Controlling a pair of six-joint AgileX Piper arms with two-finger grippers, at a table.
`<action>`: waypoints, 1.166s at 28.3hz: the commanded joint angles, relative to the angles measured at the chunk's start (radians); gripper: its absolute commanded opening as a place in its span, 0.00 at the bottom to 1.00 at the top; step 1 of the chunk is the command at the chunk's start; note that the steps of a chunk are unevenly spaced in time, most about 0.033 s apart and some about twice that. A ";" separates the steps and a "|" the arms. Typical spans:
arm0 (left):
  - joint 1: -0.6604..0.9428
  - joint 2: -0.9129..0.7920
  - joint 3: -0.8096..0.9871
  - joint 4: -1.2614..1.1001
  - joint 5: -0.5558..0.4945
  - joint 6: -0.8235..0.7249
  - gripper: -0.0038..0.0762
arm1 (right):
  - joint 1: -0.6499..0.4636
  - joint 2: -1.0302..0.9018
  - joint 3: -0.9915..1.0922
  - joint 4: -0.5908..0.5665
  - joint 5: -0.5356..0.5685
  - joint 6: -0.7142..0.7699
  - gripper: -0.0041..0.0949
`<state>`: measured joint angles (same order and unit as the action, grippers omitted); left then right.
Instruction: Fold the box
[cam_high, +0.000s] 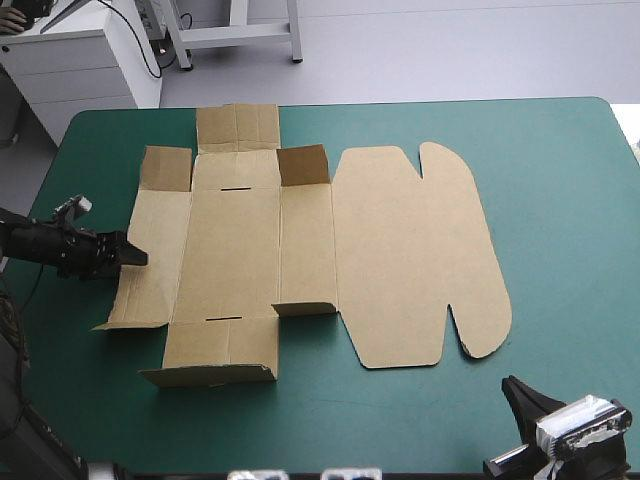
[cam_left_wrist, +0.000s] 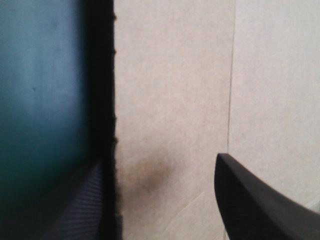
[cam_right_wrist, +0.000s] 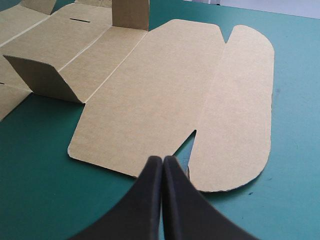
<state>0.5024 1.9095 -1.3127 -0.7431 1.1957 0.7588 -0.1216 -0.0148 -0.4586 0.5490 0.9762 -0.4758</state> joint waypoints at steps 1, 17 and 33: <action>-0.050 -0.043 -0.020 -0.041 0.098 -0.034 0.62 | 0.003 -0.012 -0.021 0.015 -0.071 -0.004 0.02; -0.210 -0.043 -0.020 -0.023 0.098 -0.076 0.41 | 0.003 -0.012 -0.021 0.010 -0.071 -0.004 0.02; -0.210 -0.043 -0.020 -0.034 0.098 -0.051 0.04 | 0.003 -0.012 -0.021 0.010 -0.071 -0.004 0.02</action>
<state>0.2983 1.9136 -1.3127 -0.7505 1.2101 0.6963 -0.1216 -0.0148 -0.4586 0.5340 0.9732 -0.4758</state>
